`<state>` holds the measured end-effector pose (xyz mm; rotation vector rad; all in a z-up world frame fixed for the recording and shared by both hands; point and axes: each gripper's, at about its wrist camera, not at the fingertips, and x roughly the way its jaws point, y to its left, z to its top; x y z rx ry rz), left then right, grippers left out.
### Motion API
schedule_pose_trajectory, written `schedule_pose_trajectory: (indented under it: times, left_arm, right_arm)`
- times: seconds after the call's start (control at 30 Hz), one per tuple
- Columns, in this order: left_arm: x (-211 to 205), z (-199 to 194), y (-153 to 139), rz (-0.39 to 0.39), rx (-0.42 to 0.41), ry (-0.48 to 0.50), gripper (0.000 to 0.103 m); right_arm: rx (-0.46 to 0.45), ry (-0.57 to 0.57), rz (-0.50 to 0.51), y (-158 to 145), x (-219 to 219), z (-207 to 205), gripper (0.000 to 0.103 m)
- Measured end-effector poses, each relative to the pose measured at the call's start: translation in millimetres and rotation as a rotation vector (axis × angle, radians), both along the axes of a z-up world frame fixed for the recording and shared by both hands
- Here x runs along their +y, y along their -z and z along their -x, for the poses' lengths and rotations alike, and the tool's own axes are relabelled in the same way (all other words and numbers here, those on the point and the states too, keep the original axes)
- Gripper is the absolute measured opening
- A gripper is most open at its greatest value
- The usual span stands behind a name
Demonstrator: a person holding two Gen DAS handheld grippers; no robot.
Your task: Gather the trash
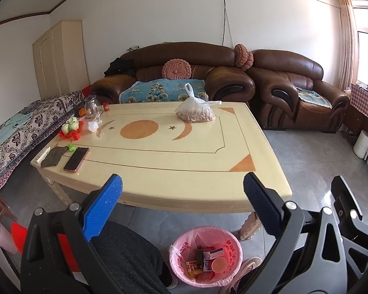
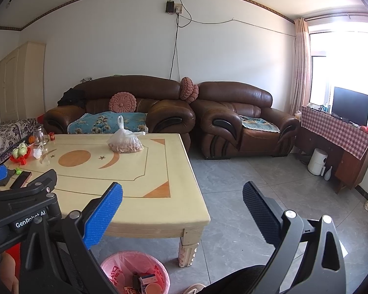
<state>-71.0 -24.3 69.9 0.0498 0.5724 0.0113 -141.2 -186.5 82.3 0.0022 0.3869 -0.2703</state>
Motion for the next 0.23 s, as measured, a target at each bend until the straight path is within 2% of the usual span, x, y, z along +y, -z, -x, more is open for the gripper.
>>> schedule_pose_trajectory:
  times: [0.23]
  left_arm:
    - [0.6, -4.2, 0.8, 0.005, 0.029, 0.009, 0.096]
  right_arm:
    - [0.003, -0.001, 0.002, 1.1, -0.3, 1.1, 0.096]
